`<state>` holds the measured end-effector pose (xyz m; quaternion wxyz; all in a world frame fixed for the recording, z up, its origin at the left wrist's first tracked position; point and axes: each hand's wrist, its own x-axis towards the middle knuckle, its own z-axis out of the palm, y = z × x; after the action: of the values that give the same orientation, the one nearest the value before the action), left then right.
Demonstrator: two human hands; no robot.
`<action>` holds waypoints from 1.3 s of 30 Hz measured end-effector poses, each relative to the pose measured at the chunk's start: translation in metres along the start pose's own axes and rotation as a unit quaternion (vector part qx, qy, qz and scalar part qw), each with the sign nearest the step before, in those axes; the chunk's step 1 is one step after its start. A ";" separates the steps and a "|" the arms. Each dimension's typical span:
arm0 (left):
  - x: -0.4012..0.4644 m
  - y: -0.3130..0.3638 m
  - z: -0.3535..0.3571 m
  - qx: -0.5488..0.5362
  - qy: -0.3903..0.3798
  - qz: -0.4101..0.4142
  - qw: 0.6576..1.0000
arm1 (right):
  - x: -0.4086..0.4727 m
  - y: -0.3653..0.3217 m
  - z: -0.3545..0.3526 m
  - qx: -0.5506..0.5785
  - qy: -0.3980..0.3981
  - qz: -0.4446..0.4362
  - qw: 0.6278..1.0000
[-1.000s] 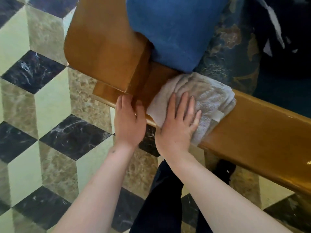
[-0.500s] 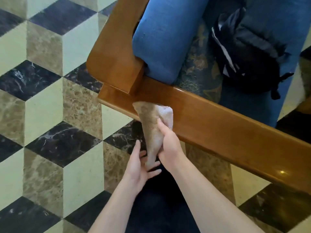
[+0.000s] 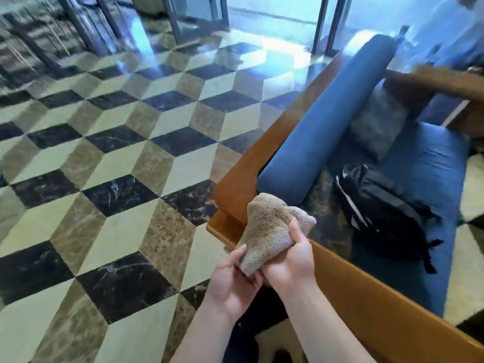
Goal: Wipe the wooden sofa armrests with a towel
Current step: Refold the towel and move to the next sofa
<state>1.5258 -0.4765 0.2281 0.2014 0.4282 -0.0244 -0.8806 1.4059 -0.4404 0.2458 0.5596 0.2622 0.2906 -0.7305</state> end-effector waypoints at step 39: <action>0.084 0.859 0.185 0.431 0.187 0.555 0.687 | 0.392 0.196 0.746 -0.058 -0.241 -0.023 0.969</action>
<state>1.6253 -1.3205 0.4673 0.4468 0.5322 -0.5960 -0.4023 1.4607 -1.2766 0.4600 0.6100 0.0390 0.1950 -0.7670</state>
